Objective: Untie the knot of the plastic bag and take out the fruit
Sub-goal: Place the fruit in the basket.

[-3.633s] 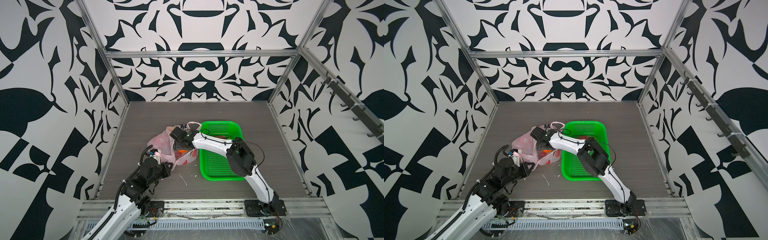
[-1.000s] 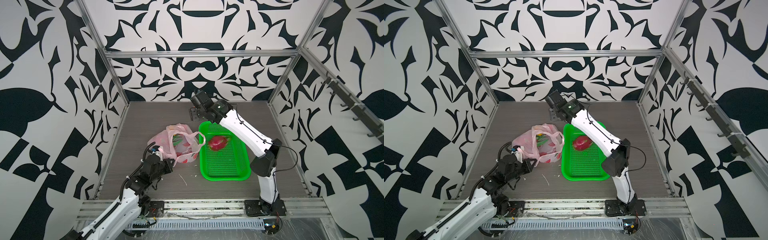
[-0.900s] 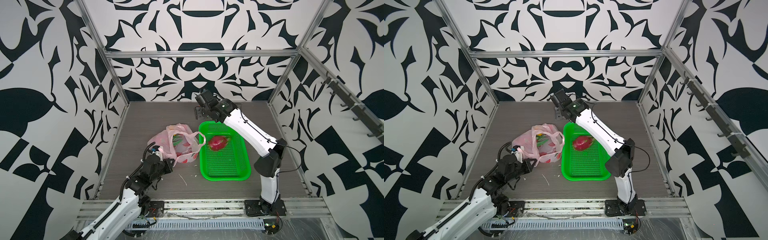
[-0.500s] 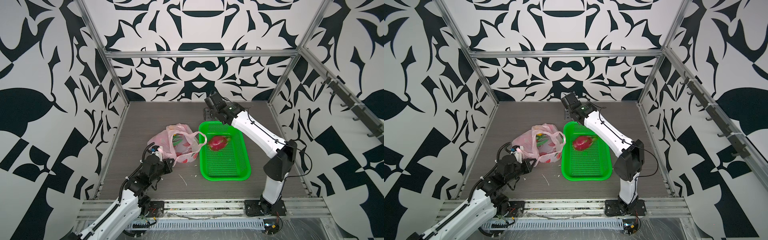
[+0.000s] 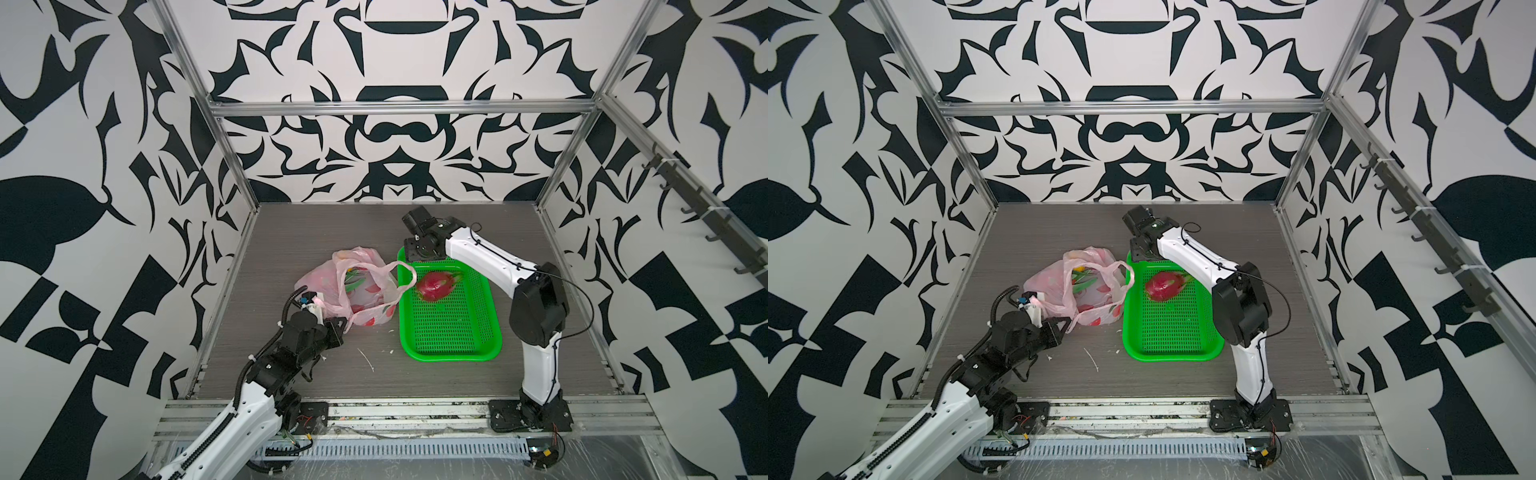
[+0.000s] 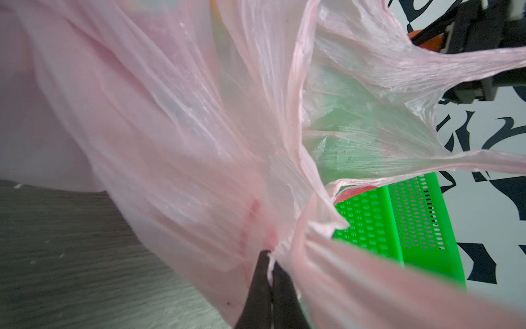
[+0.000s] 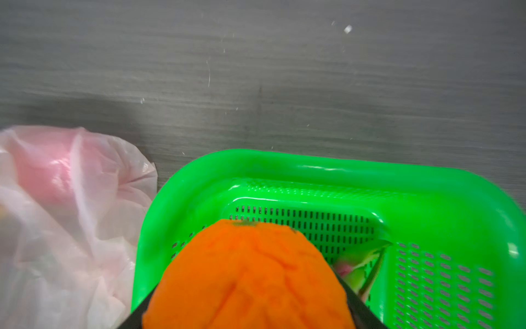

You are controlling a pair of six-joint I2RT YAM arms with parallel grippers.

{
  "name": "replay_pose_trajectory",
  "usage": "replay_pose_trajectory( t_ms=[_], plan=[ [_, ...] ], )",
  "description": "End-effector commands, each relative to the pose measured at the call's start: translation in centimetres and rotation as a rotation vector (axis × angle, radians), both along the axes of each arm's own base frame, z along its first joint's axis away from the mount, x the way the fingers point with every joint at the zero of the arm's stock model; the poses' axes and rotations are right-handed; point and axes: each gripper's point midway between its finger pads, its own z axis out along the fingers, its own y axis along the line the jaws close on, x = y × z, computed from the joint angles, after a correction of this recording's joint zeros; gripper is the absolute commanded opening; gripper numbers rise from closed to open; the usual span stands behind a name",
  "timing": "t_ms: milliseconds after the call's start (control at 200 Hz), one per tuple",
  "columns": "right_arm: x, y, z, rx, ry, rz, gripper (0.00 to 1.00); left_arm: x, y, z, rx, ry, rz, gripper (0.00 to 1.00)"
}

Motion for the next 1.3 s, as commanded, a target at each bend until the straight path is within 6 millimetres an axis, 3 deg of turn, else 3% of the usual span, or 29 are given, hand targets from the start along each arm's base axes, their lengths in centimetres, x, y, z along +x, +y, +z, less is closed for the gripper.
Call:
replay_pose_trajectory(
  t_ms=[0, 550, 1015, 1295],
  plan=[
    [-0.2, 0.5, -0.1, 0.014, 0.013, 0.023, 0.57, 0.2, 0.1, 1.3, 0.005, -0.028, 0.006, 0.0],
    [-0.8, 0.1, -4.8, -0.061, 0.103, 0.064, 0.61, 0.2, 0.0, 1.1, 0.006, -0.019, -0.002, 0.0],
    [-0.7, 0.2, -7.4, -0.048, 0.162, 0.082, 0.62, 0.1, 0.1, 0.9, 0.008, -0.014, 0.001, 0.0],
    [-0.7, 0.1, -8.4, -0.049, 0.173, 0.077, 0.69, 0.0, 0.2, 0.9, 0.013, -0.015, 0.005, 0.0]
  ],
)
